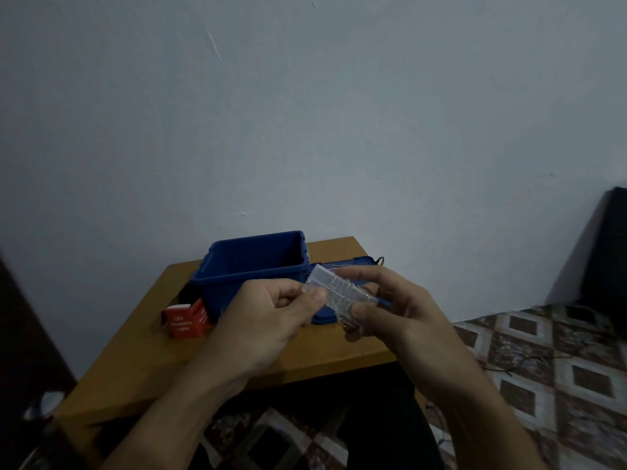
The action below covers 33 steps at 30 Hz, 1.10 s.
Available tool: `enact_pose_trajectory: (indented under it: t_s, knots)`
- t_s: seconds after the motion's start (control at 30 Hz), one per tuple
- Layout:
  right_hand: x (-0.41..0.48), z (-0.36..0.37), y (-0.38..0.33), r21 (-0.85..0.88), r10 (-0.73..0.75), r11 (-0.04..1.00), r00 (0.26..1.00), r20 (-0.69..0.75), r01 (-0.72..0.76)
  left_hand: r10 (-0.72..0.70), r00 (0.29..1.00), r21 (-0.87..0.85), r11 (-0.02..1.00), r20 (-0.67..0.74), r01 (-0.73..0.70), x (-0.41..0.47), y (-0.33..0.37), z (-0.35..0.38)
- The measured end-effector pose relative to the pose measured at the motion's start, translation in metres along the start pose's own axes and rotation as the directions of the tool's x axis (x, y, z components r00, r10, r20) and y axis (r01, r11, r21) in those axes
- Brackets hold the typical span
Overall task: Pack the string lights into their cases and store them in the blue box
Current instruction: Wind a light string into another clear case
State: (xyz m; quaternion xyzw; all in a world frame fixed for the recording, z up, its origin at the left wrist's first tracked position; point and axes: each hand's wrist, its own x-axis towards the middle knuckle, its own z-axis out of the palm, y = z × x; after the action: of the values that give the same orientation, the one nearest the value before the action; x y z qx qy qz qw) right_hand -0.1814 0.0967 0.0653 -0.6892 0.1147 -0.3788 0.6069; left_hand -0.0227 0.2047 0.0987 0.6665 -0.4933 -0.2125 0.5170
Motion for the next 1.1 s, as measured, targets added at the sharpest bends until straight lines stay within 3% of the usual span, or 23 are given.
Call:
enact_pose_trajectory:
  t_s: [0.2,0.37,0.5,0.6,0.7,0.8,0.9,1.1]
  knots:
    - [0.0,0.002,0.001,-0.105,-0.02,0.994,1.0,-0.005,0.02,-0.113,0.992,0.076,0.99,-0.047,0.116,-0.002,0.006,0.0]
    - [0.0,0.004,0.003,-0.188,-0.015,0.982,1.0,-0.017,0.012,-0.085,0.992,0.208,0.973,-0.095,0.104,-0.008,0.012,0.002]
    - [0.001,0.002,0.003,-0.194,-0.013,0.981,1.0,-0.027,0.007,-0.054,0.998,0.272,0.96,-0.045,0.064,-0.012,0.014,-0.004]
    - [0.001,0.0,0.001,-0.16,-0.009,0.987,0.999,-0.032,0.003,0.049,0.997,0.381,0.924,-0.055,-0.024,-0.015,0.015,-0.005]
    - [0.0,0.0,0.001,-0.17,-0.011,0.985,1.0,-0.021,0.007,0.235,0.97,0.539,0.826,-0.068,-0.163,-0.023,0.021,-0.008]
    - [-0.002,0.0,0.0,-0.167,0.012,0.986,1.0,0.013,-0.009,0.443,0.893,0.656,0.651,0.081,-0.383,-0.022,0.026,-0.015]
    - [-0.003,0.001,-0.001,-0.16,0.038,0.987,0.996,0.077,-0.025,0.532,0.827,0.685,0.533,0.185,-0.496,-0.014,0.025,-0.021]
    - [-0.002,0.0,-0.003,-0.114,0.055,0.993,0.985,0.161,-0.037,0.561,0.815,0.629,0.584,0.144,-0.513,-0.006,0.02,-0.024]
